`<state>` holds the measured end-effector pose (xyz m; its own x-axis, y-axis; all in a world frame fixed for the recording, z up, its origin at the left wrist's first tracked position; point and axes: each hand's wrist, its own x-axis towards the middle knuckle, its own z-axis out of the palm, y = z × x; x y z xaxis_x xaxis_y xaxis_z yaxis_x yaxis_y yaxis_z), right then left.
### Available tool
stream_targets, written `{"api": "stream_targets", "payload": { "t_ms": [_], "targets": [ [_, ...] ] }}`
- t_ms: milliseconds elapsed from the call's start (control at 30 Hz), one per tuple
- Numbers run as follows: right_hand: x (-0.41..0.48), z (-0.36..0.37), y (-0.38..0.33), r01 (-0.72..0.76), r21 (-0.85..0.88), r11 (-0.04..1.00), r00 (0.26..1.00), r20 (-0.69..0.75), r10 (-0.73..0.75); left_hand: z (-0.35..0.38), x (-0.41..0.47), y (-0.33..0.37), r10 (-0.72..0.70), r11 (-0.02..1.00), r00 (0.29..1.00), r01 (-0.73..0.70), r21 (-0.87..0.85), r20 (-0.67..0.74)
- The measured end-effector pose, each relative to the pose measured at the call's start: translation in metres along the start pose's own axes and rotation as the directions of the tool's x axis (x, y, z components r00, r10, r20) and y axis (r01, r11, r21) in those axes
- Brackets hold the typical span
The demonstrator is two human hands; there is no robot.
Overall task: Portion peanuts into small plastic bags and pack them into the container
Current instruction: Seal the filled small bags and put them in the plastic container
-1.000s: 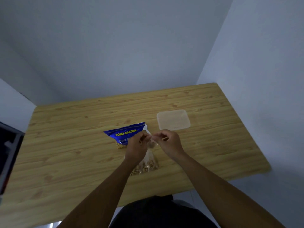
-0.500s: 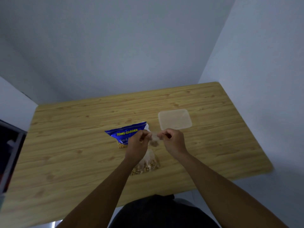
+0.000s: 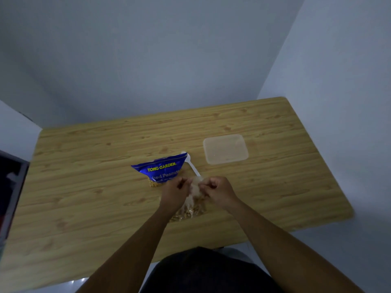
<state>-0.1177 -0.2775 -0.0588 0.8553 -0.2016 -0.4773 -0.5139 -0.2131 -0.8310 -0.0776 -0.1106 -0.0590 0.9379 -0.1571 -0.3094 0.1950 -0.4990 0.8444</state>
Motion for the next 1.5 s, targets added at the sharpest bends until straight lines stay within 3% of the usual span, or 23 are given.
{"api": "stream_targets", "payload": {
  "t_ms": [100, 300, 433, 533, 600, 667, 733, 833, 933, 1033, 1300, 1367, 1500],
  "targets": [
    [0.004, -0.002, 0.018, -0.061, -0.154, 0.986, 0.998, 0.022, 0.065, 0.008, -0.002, -0.008, -0.107, 0.994, 0.994, 0.107, 0.005, 0.037],
    [0.008, -0.008, 0.041, -0.099, -0.327, 0.94, 0.995, 0.0, 0.104, 0.019, 0.003, -0.001, -0.076, 0.993, 0.995, 0.07, 0.1, 0.061],
    [0.018, -0.027, 0.03, -0.038, -0.418, 0.908, 0.986, -0.162, -0.033, 0.029, 0.022, 0.014, -0.028, 0.988, 0.998, 0.018, 0.155, 0.062],
    [0.039, -0.05, 0.015, 0.155, -0.478, 0.865, 0.913, -0.266, -0.31, 0.038, 0.038, 0.03, -0.03, 0.987, 0.997, 0.018, 0.16, 0.074],
    [0.057, -0.069, 0.002, 0.301, -0.592, 0.748, 0.854, -0.181, -0.487, 0.046, 0.05, 0.037, -0.075, 0.985, 0.992, 0.059, 0.162, 0.099],
    [0.08, -0.089, -0.011, 0.359, -0.676, 0.644, 0.856, -0.038, -0.516, 0.055, 0.064, 0.039, -0.122, 0.978, 0.985, 0.097, 0.185, 0.126],
    [0.103, -0.104, -0.021, 0.377, -0.737, 0.56, 0.889, 0.12, -0.441, 0.066, 0.077, 0.033, -0.166, 0.972, 0.976, 0.139, 0.188, 0.139],
    [0.132, -0.117, -0.029, 0.39, -0.829, 0.401, 0.918, 0.313, -0.244, 0.078, 0.078, 0.043, -0.195, 0.98, 0.973, 0.188, 0.061, 0.125],
    [0.15, -0.124, -0.028, 0.393, -0.864, 0.314, 0.919, 0.381, -0.102, 0.086, 0.077, 0.049, -0.208, 0.978, 0.978, 0.208, -0.02, 0.026],
    [0.159, -0.126, -0.026, 0.425, -0.866, 0.262, 0.905, 0.403, -0.135, 0.091, 0.077, 0.047, -0.214, 0.976, 0.977, 0.213, -0.044, -0.009],
    [0.15, -0.136, -0.036, 0.467, -0.815, 0.344, 0.879, 0.386, -0.279, 0.096, 0.083, 0.048, -0.284, 0.958, 0.956, 0.28, -0.065, -0.069],
    [0.144, -0.142, -0.039, 0.413, -0.807, 0.423, 0.901, 0.296, -0.316, 0.096, 0.085, 0.051, -0.302, 0.953, 0.95, 0.299, -0.045, -0.075],
    [0.125, -0.154, -0.031, 0.162, -0.716, 0.679, 0.956, -0.055, -0.287, 0.099, 0.093, 0.054, -0.329, 0.942, 0.944, 0.326, -0.072, -0.035]
  ]
}}
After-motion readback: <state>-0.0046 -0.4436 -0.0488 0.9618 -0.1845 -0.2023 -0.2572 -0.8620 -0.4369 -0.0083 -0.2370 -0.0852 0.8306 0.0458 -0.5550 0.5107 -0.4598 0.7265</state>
